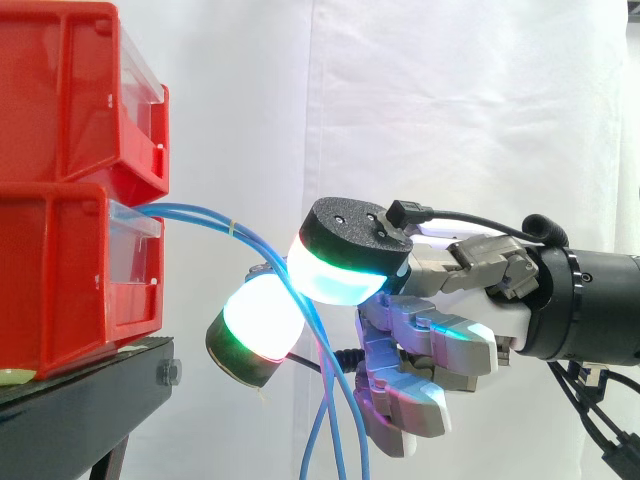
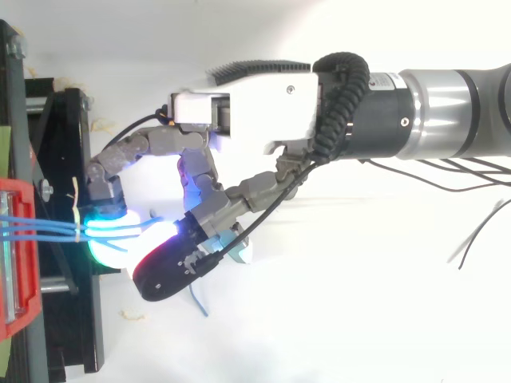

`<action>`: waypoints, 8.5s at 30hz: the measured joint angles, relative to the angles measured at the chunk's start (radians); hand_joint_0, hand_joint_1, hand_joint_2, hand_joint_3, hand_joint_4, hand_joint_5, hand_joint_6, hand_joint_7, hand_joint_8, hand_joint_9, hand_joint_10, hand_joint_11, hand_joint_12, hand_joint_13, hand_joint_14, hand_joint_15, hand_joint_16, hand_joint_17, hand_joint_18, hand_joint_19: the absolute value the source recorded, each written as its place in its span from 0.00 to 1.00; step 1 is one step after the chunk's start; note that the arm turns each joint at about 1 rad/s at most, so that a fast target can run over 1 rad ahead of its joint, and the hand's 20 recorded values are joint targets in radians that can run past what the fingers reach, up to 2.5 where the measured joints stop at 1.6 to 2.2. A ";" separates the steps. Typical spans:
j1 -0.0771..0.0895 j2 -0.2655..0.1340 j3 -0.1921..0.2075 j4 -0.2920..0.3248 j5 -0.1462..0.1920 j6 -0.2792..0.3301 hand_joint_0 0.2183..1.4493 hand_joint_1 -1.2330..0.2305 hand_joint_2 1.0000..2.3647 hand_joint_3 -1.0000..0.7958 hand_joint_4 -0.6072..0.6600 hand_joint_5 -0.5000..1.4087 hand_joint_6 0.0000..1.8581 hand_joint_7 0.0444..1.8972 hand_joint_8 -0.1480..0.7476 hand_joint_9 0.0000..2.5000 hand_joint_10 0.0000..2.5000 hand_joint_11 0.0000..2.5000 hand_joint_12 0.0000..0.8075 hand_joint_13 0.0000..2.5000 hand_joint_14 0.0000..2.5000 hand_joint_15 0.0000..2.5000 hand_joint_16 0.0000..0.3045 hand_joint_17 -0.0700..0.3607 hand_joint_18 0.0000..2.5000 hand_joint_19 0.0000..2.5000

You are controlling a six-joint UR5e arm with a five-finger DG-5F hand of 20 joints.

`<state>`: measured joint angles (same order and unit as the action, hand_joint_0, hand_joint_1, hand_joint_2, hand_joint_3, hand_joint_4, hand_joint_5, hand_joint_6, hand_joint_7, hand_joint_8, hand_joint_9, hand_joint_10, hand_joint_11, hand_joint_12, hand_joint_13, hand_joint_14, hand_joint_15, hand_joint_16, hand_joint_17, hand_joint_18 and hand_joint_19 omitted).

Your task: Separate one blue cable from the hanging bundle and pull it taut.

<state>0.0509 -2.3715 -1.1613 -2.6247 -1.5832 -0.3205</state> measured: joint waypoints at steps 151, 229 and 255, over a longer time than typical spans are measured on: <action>0.009 0.048 0.040 -0.242 0.078 -0.080 0.41 0.37 0.01 0.41 0.51 0.34 0.27 0.67 0.35 0.81 0.01 0.19 0.38 0.61 0.01 0.25 0.22 0.51 0.49 0.20; 0.010 0.048 0.047 -0.203 0.160 -0.299 0.16 0.67 0.00 0.28 0.57 0.34 0.27 0.67 0.38 0.76 0.00 0.10 0.43 0.55 0.01 0.20 0.26 0.58 0.42 0.18; 0.010 0.048 0.053 -0.203 0.193 -0.397 0.42 0.37 0.01 0.37 0.48 0.34 0.27 0.66 0.29 0.79 0.01 0.15 0.37 0.53 0.01 0.22 0.16 0.41 0.34 0.23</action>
<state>0.0613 -2.3234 -1.1079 -2.8275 -1.3903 -0.7174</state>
